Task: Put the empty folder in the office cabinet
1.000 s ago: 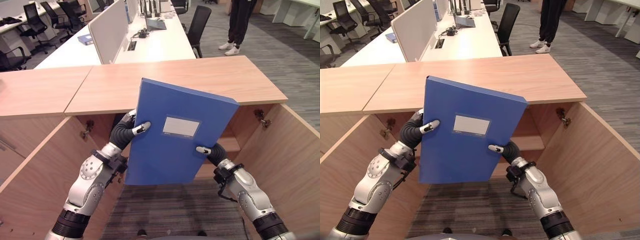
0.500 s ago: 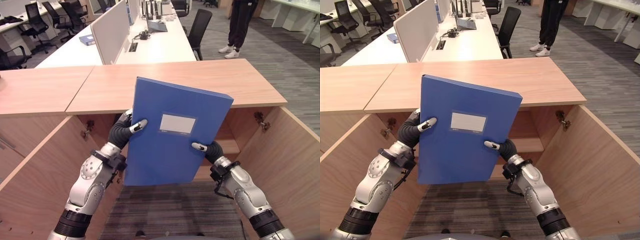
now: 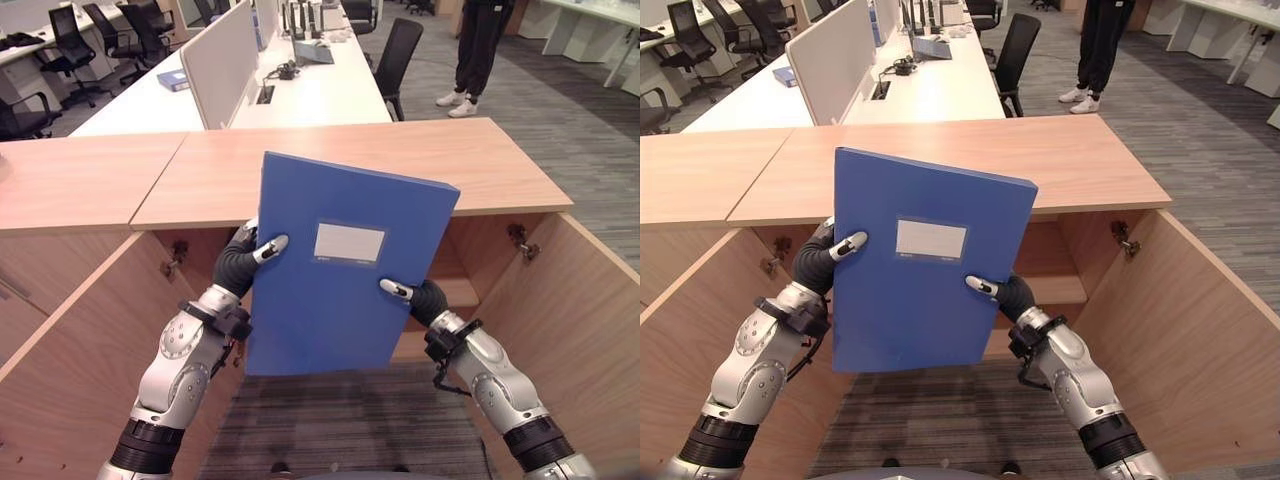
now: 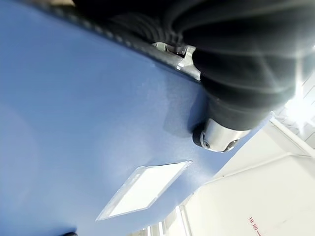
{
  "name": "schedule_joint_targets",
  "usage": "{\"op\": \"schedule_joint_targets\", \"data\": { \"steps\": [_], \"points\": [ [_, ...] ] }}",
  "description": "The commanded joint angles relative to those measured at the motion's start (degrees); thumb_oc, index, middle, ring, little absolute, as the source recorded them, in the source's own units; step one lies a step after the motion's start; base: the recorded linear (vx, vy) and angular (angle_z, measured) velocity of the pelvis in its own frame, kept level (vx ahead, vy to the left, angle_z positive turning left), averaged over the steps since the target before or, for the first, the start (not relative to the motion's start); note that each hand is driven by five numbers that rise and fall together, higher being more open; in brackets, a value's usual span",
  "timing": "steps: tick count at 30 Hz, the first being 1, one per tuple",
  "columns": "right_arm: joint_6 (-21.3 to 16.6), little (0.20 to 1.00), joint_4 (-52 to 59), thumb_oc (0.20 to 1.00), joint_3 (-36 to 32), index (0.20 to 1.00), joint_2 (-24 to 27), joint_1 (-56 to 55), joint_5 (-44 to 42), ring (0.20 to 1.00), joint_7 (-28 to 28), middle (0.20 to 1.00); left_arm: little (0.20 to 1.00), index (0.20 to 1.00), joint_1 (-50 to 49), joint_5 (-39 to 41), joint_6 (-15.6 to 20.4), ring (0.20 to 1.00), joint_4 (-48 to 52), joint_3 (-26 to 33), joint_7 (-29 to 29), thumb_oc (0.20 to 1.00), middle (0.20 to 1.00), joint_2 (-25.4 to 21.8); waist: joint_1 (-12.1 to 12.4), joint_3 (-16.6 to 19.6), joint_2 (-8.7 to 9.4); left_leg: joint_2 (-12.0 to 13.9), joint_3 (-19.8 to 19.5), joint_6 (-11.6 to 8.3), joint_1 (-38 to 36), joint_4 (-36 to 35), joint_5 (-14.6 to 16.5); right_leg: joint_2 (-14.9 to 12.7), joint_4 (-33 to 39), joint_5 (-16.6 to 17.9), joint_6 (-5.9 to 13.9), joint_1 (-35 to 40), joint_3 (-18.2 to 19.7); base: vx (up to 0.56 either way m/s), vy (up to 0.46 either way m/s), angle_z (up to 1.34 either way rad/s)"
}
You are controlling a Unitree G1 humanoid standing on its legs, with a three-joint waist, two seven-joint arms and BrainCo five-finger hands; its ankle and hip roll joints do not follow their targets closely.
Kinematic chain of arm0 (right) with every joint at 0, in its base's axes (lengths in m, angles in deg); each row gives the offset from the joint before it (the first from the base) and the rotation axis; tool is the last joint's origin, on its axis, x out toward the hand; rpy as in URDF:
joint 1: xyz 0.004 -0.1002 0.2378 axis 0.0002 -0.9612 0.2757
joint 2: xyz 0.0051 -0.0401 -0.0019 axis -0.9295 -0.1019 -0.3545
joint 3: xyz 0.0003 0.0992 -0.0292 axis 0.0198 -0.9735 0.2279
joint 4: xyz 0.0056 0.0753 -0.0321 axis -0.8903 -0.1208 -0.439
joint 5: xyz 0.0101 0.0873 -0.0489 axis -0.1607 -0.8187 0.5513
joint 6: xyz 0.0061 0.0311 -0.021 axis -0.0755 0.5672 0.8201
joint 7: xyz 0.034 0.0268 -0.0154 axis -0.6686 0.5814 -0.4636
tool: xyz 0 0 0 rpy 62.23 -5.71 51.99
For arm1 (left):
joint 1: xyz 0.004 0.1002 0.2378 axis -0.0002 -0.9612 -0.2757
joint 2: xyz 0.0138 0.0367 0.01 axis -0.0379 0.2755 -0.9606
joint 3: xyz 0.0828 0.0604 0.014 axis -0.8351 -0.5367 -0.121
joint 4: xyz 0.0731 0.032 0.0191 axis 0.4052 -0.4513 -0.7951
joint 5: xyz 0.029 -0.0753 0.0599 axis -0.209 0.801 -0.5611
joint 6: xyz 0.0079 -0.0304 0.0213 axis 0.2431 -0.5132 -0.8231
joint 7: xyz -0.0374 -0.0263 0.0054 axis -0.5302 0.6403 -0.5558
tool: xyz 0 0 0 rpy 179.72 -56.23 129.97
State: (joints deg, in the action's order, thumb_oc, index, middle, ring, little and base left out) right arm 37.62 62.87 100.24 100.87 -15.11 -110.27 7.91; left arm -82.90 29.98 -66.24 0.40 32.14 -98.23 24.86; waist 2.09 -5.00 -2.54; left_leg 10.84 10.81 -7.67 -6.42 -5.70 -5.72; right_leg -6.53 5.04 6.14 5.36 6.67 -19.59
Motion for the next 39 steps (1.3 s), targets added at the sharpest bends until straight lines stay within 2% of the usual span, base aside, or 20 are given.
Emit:
{"op": "schedule_joint_targets", "data": {
  "steps": [1, 8, 9, 10, 13, 15, 17, 19, 21, 25, 31, 39],
  "points": [
    [-0.7, 0.200, 5.7, 0.200, 4.1, 0.200, -1.7, 8.0, 5.2, 0.200, -4.4, 0.200, 0.200, 0.200, 6.1, 0.8, 4.4, 0.200, 3.4, -3.1, -2.9, 0.200, 0.200, 0.4, -0.2, -0.7, 2.79, 0.8, 0.3, -1.62, -1.6, 0.7, 4.4, -6.4, -1.0, -7.5, 6.45, 4.2, 0.8, 0.00, 0.000, 0.00],
    [-1.6, 0.200, 3.7, 0.200, 0.4, 0.200, 0.7, 5.8, 13.1, 0.200, -3.3, 0.200, 0.200, 0.200, 3.1, -2.2, 4.7, 0.200, 2.7, -0.2, -3.0, 0.200, 0.200, -0.4, 0.0, -0.7, 2.74, 0.9, 0.1, -1.62, -1.4, 0.7, 4.4, -6.3, -1.0, -7.6, 6.41, 4.3, 0.6, 0.00, 0.000, 0.00],
    [-1.5, 0.200, 2.9, 0.200, -0.2, 0.200, 0.9, 4.9, 14.3, 0.200, -3.1, 0.200, 0.454, 0.454, 2.2, -3.2, 4.8, 0.454, 2.3, 0.6, -2.8, 0.454, 0.454, -0.5, 0.0, -0.7, 2.75, 0.9, 0.1, -1.63, -1.3, 0.7, 4.4, -6.3, -1.0, -7.7, 6.38, 4.3, 0.5, 0.00, 0.000, 0.00],
    [-1.4, 0.200, 0.9, 0.200, -1.2, 0.200, 1.5, 2.9, 15.6, 0.200, -2.7, 0.200, 1.000, 1.000, 0.7, -5.4, 4.8, 1.000, 1.1, 2.0, -2.1, 1.000, 1.000, -1.4, 0.1, -0.8, 2.66, 0.8, -0.1, -1.67, -1.2, 0.7, 4.3, -6.2, -1.0, -7.7, 6.34, 4.2, 0.4, 0.00, 0.000, 0.00],
    [-1.3, 0.200, 0.3, 0.200, -1.8, 0.200, 1.8, 1.9, 16.4, 0.200, -2.9, 0.200, 1.000, 1.000, 0.0, -6.8, 4.7, 1.000, 0.8, 2.8, -2.3, 1.000, 1.000, -2.2, 0.1, -0.8, 2.62, 0.9, -0.2, -1.70, -1.1, 0.7, 4.3, -6.2, -1.0, -7.7, 6.32, 4.2, 0.4, 0.00, 0.000, 0.00],
    [-1.1, 0.200, -1.8, 0.200, -4.4, 0.200, 3.6, -2.6, 19.7, 0.200, -4.4, 0.200, 1.000, 1.000, -3.8, -12.1, 4.8, 1.000, -0.5, 6.1, -5.2, 1.000, 1.000, -6.3, 0.0, -1.0, 2.46, 0.9, -0.4, -1.85, -0.9, 0.7, 4.3, -6.1, -1.0, -7.7, 6.42, 4.1, 0.3, 0.00, 0.000, 0.00],
    [-0.5, 0.200, -4.9, 0.200, -7.0, 0.200, 4.3, -6.6, 21.9, 0.200, -5.2, 0.200, 1.000, 1.000, -9.4, -12.0, 3.0, 1.000, -2.0, 8.8, -9.6, 1.000, 1.000, -8.3, -0.1, -1.1, 2.14, 0.8, -0.2, -1.95, -0.9, 0.7, 4.1, -6.2, -1.1, -7.6, 6.56, 3.9, 0.2, 0.00, 0.000, 0.00],
    [-0.5, 0.200, -4.9, 0.200, -7.0, 0.200, 4.3, -6.7, 22.0, 0.200, -5.2, 0.200, 1.000, 1.000, -9.5, -11.9, 3.0, 1.000, -2.0, 8.9, -9.7, 1.000, 1.000, -8.3, -0.1, -0.9, 2.14, 0.9, -0.2, -1.95, -0.9, 0.7, 4.2, -6.1, -1.1, -7.6, 6.57, 3.9, 0.2, 0.00, 0.000, 0.00],
    [-0.7, 0.200, -9.8, 0.200, -7.6, 0.200, 3.9, -9.2, 23.5, 0.200, -5.0, 0.200, 1.000, 1.000, -13.6, -10.9, 1.0, 1.000, -5.3, 8.2, -12.9, 1.000, 1.000, -8.7, -0.3, -1.2, 1.83, 0.8, -0.2, -1.95, -0.7, 0.7, 4.0, -6.0, -1.1, -7.5, 6.54, 3.7, 0.3, 0.00, 0.000, 0.00],
    [-0.9, 0.200, -14.5, 0.200, -7.2, 0.200, 2.1, -11.2, 23.9, 0.200, -4.2, 0.200, 1.000, 1.000, -16.5, -9.5, -0.6, 1.000, -9.6, 6.1, -15.2, 1.000, 1.000, -7.8, -0.5, -1.4, 1.52, 0.9, -0.3, -1.97, -0.5, 0.7, 3.7, -5.8, -1.2, -7.6, 6.43, 3.4, 0.5, 0.00, 0.000, 0.00],
    [-1.1, 0.200, -21.4, 0.200, -6.8, 0.200, -0.1, -11.3, 22.8, 0.200, -1.6, 0.200, 1.000, 1.000, -16.2, -10.0, -1.1, 1.000, -17.6, 2.8, -14.2, 1.000, 1.000, -5.5, -0.6, -1.8, 1.22, 1.1, -0.5, -2.10, 0.1, 0.7, 3.2, -5.5, -1.2, -7.8, 6.23, 3.0, 0.6, -0.01, -0.019, 0.00],
    [-1.4, 0.200, -30.3, 0.200, -9.4, 0.200, -4.8, -10.5, 14.8, 0.200, 4.3, 0.200, 1.000, 1.000, -14.0, -18.9, 0.2, 1.000, -39.1, -0.8, -6.7, 1.000, 1.000, 0.7, -1.4, -2.0, -0.02, 2.1, -0.4, -2.73, 0.1, 0.7, 2.5, -4.1, -1.1, -8.7, 5.34, 2.9, 0.7, 0.00, -0.053, 0.01]
  ]
}}
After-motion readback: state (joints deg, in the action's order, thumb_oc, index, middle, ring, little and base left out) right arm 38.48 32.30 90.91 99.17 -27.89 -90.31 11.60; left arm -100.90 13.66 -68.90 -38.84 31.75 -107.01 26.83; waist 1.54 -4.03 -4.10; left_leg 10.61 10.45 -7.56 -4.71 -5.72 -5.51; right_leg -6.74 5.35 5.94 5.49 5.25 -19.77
